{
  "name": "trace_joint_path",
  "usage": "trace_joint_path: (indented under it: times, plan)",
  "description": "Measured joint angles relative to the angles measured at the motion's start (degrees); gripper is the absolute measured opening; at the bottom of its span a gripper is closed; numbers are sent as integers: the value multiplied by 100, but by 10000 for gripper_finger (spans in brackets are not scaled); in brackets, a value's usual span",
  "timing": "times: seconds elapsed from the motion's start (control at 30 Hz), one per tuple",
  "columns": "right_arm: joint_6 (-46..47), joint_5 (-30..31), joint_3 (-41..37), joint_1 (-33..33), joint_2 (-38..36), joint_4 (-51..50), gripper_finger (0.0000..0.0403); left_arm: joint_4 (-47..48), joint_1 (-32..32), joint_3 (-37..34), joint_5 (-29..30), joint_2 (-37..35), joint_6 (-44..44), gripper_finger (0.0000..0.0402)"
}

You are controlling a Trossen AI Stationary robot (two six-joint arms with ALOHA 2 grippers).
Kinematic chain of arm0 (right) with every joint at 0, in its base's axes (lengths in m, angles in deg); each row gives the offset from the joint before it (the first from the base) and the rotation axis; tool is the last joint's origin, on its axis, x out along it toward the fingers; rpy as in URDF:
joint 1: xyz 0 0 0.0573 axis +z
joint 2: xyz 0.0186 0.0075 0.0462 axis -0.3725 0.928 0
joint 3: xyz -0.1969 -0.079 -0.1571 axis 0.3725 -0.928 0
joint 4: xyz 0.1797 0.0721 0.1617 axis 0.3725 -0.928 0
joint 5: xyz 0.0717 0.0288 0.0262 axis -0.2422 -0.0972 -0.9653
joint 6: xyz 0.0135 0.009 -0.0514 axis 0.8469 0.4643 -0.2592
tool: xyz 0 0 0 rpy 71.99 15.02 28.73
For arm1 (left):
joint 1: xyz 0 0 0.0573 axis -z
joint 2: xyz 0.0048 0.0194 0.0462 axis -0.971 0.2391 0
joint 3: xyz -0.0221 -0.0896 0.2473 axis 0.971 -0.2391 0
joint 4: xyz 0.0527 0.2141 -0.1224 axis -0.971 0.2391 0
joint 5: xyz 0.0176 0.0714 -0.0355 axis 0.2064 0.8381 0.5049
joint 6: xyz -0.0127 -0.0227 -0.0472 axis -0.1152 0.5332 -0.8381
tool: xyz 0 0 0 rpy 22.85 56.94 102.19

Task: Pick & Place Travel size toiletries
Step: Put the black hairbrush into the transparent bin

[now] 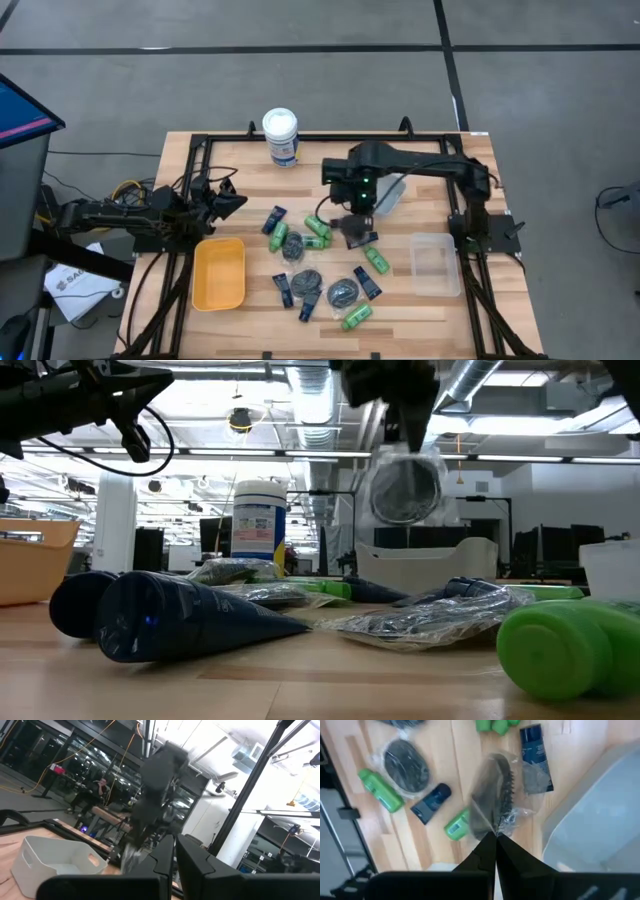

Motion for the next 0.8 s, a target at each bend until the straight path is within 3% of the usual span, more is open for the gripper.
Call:
trace_joint_path:
  times: [0.27,0.47,0.6,0.8]
  plan:
    - [1416,363,-372,398,-980,15,0,-44,0,-1,0,-2,2,14]
    - [2766,312,-2032,803,-2134,-10,0,-79,0,1,0,-2,2,14]
    - [3762,-73,-3192,1222,-2972,-18,0,-81,2,-1,0,-2,2,14]
    - [5084,-482,-4191,1848,-3851,-4,0,-88,0,2,0,-2,4,14]
